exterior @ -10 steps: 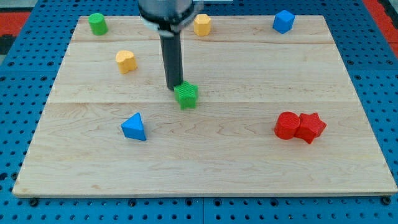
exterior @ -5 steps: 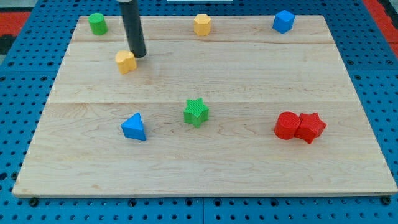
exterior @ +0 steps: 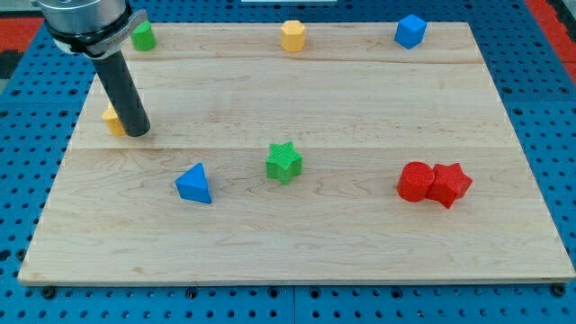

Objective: Place the yellow heart in the center left

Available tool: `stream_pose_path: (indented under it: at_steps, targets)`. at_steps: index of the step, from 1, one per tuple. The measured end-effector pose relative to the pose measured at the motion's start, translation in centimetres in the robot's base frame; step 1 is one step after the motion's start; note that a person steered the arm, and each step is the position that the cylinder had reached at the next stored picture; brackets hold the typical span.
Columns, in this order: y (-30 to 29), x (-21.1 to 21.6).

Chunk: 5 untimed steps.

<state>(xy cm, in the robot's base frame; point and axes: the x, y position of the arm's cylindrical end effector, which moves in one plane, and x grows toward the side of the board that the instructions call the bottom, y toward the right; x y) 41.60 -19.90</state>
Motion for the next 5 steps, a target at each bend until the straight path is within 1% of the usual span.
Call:
stream_pose_path:
  at_steps: [5]
  targets:
    - [0.16,-0.17]
